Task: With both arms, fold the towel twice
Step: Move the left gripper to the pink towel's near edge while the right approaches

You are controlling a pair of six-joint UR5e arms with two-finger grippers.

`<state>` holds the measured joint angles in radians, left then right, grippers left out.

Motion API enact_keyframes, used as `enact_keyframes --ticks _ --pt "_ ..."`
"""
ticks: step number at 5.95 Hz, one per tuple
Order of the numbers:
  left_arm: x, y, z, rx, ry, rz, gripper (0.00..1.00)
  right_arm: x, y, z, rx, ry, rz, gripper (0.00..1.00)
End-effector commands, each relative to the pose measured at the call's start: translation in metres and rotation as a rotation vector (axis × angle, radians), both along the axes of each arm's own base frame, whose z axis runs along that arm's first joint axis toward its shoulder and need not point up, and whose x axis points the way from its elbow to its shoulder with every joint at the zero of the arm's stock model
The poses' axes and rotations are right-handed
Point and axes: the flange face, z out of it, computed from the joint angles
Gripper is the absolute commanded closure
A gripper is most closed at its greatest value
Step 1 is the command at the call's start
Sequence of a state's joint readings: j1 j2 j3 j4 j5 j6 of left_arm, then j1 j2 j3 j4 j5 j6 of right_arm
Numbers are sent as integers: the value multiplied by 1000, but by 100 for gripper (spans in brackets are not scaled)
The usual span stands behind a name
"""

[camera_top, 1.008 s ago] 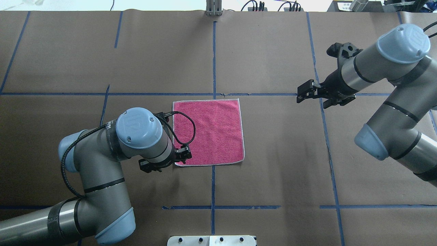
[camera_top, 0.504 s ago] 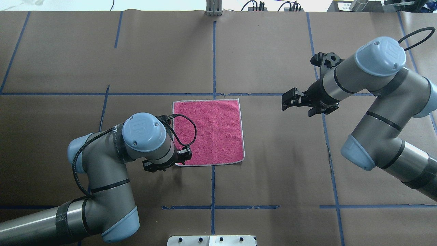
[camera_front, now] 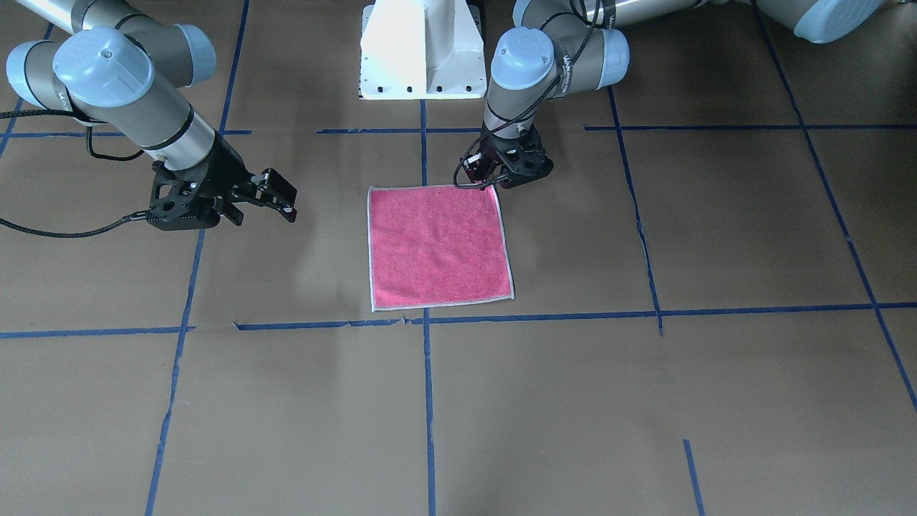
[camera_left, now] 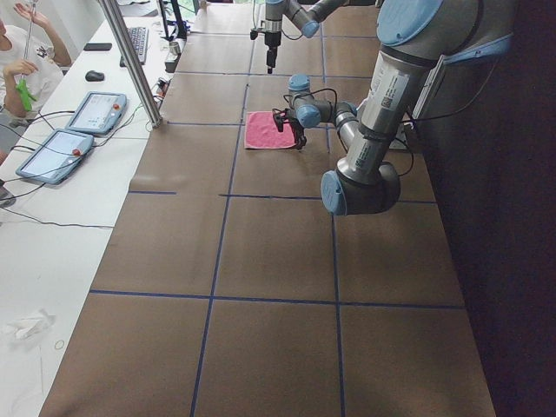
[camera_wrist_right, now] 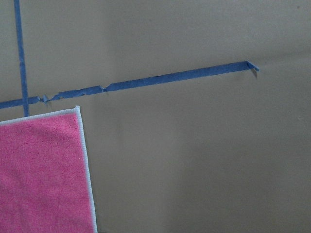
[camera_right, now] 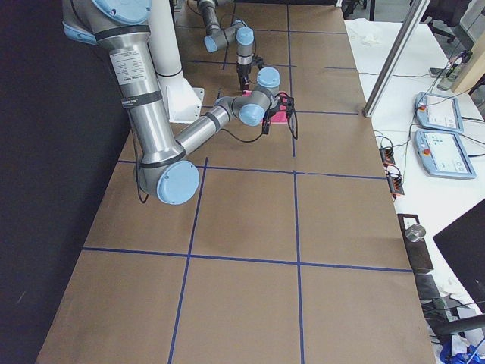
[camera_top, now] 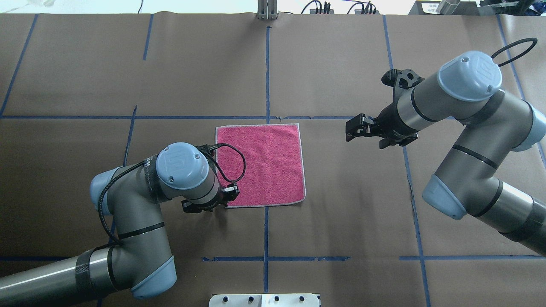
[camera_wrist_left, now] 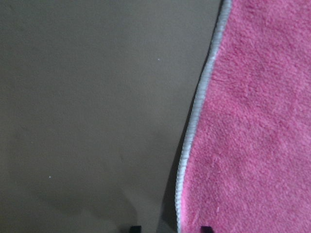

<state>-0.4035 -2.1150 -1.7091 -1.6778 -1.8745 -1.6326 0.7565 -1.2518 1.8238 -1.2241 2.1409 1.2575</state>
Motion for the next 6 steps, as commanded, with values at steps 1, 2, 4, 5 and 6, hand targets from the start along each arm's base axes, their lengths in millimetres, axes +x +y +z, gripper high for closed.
enact_keyframes --ticks 1,2,4,5,6 --pt "1 0 2 -2 -2 -1 69 0 0 -1 -1 -2 0 0" --pt "1 0 2 2 -2 2 90 -1 1 -1 -2 0 1 0" --pt "-2 -4 -2 11 16 -2 100 -14 10 0 9 12 -7 0" --pt "-5 -7 -4 12 22 -9 100 -26 19 0 -29 15 14 0" --pt "-10 -11 -9 17 32 -17 100 -53 36 -11 -62 11 32 0"
